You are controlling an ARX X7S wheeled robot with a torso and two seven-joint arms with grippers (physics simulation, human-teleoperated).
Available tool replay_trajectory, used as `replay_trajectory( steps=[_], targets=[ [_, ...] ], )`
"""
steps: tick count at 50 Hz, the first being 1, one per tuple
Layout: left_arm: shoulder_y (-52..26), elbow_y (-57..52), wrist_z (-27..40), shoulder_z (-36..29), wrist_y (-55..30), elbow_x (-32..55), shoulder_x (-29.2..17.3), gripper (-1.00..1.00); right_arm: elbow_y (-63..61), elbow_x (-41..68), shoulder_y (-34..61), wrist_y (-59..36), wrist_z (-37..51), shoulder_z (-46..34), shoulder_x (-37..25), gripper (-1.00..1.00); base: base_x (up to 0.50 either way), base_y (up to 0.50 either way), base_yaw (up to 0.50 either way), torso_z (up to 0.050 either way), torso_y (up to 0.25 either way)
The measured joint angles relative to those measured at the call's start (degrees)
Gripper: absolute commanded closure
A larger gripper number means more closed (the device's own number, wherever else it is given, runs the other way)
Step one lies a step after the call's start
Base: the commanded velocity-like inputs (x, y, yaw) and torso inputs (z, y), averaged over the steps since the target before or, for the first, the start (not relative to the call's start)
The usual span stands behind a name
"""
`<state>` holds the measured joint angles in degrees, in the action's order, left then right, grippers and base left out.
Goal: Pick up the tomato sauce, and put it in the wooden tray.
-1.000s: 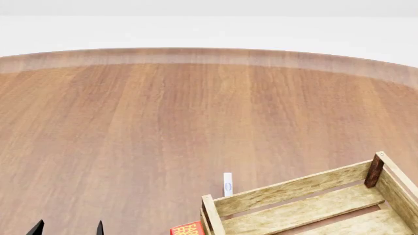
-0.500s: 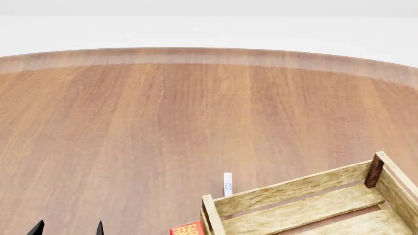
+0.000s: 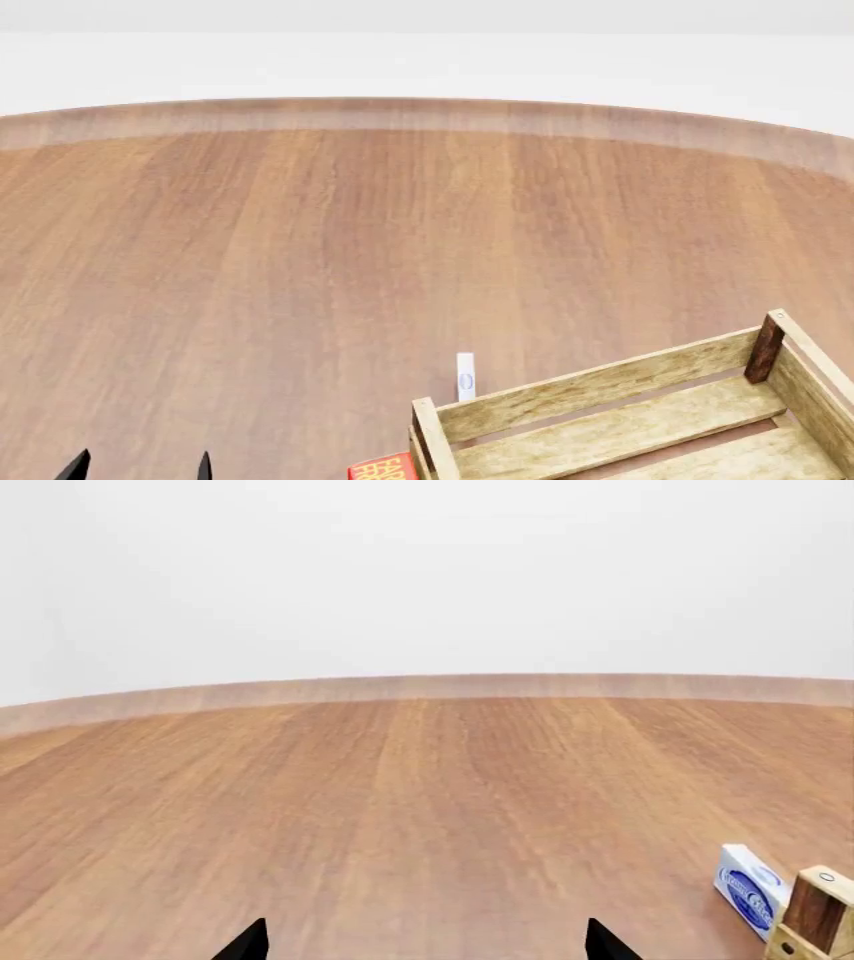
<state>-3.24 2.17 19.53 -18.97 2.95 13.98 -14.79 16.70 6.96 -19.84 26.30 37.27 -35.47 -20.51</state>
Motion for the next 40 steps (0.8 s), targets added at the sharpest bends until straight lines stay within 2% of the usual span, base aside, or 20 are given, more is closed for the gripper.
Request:
replay_trajectory(
  steps=[1, 2, 24, 40],
  targets=[
    [0.0, 0.0, 0.0, 0.0, 0.0, 0.0, 0.0, -1.00, 0.1, 0.0, 0.0, 0.0, 0.0, 0.0, 0.0, -1.00, 0.00, 0.00, 0.00, 0.000, 0.000],
    [0.0, 0.0, 0.0, 0.0, 0.0, 0.0, 0.0, -1.00, 0.1, 0.1, 0.1, 0.0, -0.1, 0.0, 0.0, 1.00, 0.00, 0.00, 0.00, 0.000, 0.000],
    [-0.1, -0.1, 0.4, -0.5, 0.0, 0.4, -0.4, -1.00, -0.2, 1.3, 0.0, 1.2, -0.1, -0.2, -0.1, 1.00, 0.00, 0.00, 0.00, 0.000, 0.000],
    [-0.4, 0.3, 0.5, -0.7, 0.2, 0.7, -0.5, -1.00, -13.2, -8.2, -7.4, 10.8, 6.9, 3.5, -4.6, 1.00, 0.00, 0.00, 0.00, 0.000, 0.000]
  ],
)
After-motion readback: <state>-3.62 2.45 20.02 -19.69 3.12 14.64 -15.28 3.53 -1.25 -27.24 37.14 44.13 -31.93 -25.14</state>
